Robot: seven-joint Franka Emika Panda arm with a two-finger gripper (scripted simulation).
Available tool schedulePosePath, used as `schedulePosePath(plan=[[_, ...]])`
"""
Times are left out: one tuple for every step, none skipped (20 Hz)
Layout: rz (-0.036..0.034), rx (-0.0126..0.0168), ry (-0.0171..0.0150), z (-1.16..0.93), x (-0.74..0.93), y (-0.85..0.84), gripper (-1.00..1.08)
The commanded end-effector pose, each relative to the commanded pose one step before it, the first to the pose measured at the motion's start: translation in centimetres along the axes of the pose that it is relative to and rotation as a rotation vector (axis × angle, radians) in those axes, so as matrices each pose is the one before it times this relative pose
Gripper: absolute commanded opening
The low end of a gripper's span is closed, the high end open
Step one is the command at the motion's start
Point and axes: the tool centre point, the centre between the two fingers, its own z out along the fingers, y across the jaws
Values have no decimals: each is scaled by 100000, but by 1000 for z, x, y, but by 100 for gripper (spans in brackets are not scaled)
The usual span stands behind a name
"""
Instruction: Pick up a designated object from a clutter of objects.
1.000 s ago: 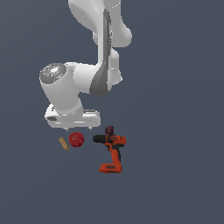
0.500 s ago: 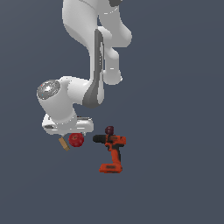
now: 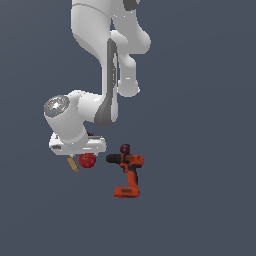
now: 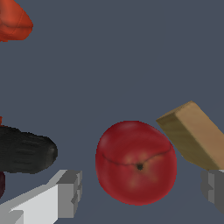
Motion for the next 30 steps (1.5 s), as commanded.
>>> schedulePosePath(plan=[[-27,34,-102,1059,-69,-5,100],[-38,-14,28,556,-14,-9,100],[0,0,0,603,-21,15,100],[-38,-14,27,512,-9,-8,100],[0,0,0,454,-8,15,100],[0,0,0,376,2,16,100],[-41,-10,24,282,20,-6,100],[0,0,0,218,22,19,100],[0,0,0,141,28,18,100],[-45,-3,18,63,35,-11,100],[0,0,0,22,11,6,100],[0,0,0,0,0,0,-100],[0,0,0,0,0,0,-100],[0,0,0,0,0,0,-100],[0,0,0,0,0,0,-100],[0,0,0,0,0,0,-100],[0,0,0,0,0,0,-100],[0,0,0,0,0,0,-100],[0,0,0,0,0,0,-100],[0,0,0,0,0,0,-100],[0,0,0,0,0,0,-100],[262,-310,592,-475,110,260,-100],[0,0,0,-28,3,-15,-100],[0,0,0,-84,10,-46,-100],[0,0,0,-141,17,-78,-100],[0,0,0,-197,24,-109,-100],[0,0,0,-255,31,-140,-100],[0,0,0,-313,38,-172,-100],[0,0,0,-372,45,-204,-100],[-5,24,-42,-403,56,-238,-100]])
